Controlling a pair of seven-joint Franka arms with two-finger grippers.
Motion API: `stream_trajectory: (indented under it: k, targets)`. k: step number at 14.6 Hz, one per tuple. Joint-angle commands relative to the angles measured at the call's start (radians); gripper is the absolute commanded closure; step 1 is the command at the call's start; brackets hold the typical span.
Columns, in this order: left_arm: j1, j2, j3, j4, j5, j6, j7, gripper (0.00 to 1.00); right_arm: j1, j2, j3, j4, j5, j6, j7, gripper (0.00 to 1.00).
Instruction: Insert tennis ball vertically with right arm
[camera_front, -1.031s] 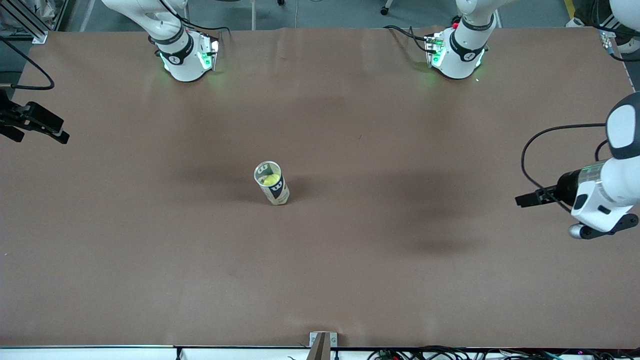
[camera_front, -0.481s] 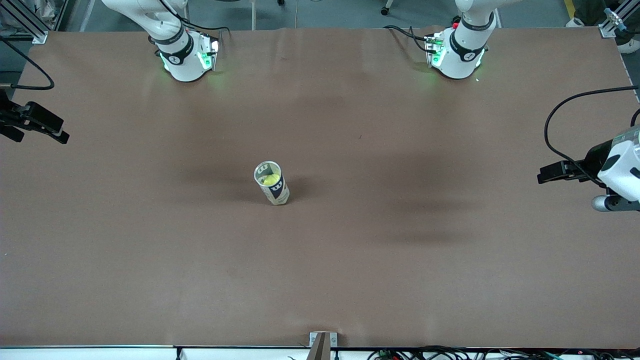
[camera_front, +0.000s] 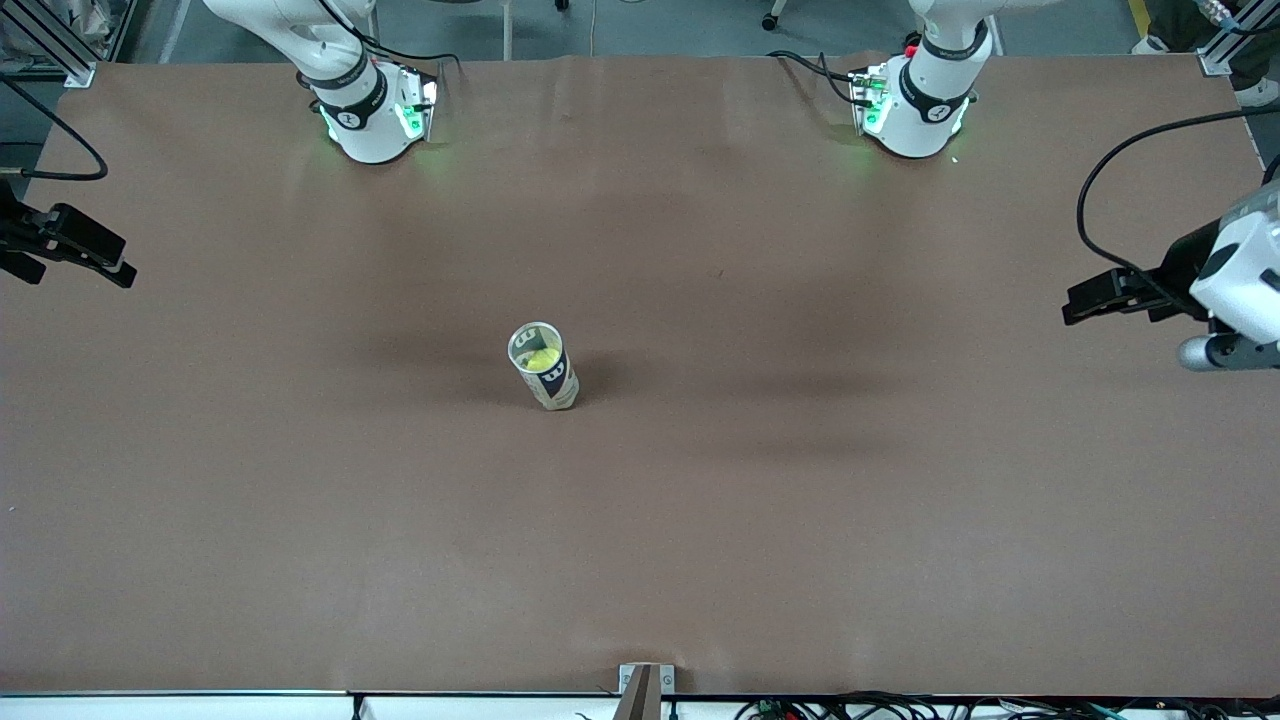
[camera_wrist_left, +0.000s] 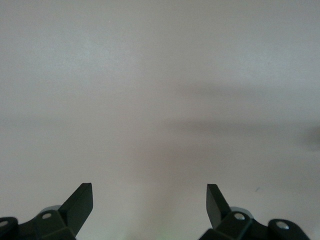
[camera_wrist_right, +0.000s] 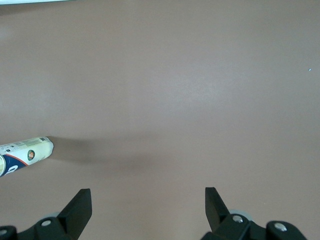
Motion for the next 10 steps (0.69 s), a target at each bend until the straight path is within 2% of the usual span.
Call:
stream_trajectory:
  k: [1,8,9,10]
  targets:
    - [-0.034,-0.021,0.042,-0.011,-0.033,-0.006,-0.005,0.0,-0.009,-0.008,0.003,-0.001,-0.014,-0.005,-0.082,0.0]
    - [-0.043,-0.09,0.062,-0.037,-0.036,-0.009,0.012,0.0,-0.008,-0.008,0.003,-0.001,-0.014,-0.005,-0.073,0.0]
    - [-0.077,-0.104,0.07,-0.058,-0.033,-0.009,0.021,0.0,-0.008,-0.008,0.003,-0.001,-0.014,-0.005,-0.073,0.0]
    - [-0.118,-0.12,0.111,-0.072,-0.03,-0.009,0.022,0.0,-0.008,-0.008,0.003,-0.001,-0.014,-0.005,-0.073,0.0]
